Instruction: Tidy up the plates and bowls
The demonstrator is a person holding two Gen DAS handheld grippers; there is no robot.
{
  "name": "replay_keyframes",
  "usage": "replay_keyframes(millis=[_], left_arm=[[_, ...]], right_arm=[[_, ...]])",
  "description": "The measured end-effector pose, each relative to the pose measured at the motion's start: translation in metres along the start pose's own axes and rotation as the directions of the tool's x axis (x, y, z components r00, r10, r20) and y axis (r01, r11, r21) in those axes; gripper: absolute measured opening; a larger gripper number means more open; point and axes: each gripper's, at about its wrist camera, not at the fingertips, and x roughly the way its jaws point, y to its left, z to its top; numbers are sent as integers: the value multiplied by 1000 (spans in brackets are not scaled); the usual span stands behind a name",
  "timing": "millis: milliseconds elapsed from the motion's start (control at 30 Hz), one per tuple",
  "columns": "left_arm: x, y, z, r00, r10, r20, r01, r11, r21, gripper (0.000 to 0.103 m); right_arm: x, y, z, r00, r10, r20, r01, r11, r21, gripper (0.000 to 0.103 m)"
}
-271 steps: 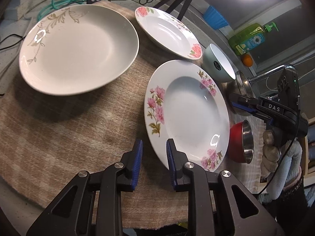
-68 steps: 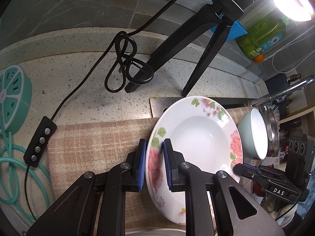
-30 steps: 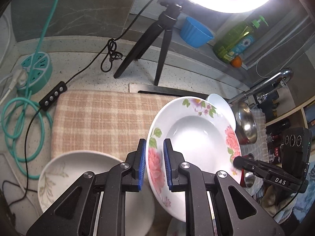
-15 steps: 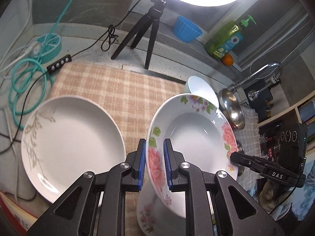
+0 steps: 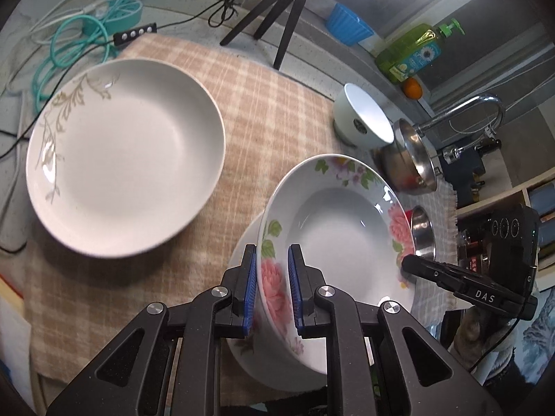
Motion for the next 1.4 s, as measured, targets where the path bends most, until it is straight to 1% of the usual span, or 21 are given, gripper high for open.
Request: replay_keyframes(millis=[167,333,533,800,1200,1400], left_arm=[[-1,0,-9,1000,2,-11,-2,1000,4,15],[4,0,-15,999,11,-38,-10,1000,26,15],[12,0,-24,997,21,-72,-18,999,40,15],[16,1,-27,996,36,-80,-33,998,49,15],[16,-2,-25,994,66,-82,-60,995,78,15],[17,-7,-26,992,87,-89,-76,991,114,16]], right_arm=[[11,-3,-13,999,-1,-42,1,1000,-2,12],[17,-8,-20,998,-8,-61,8,1000,9,12],[20,-13,-21,997,-26,-66,27,1000,15,12],[22,-13,-19,997,-43,-59,44,999,10,12],[26,1,-19,991,-113,-65,107,991,-83,15],[26,4,-18,989,-135,-61,129,987,-96,16]])
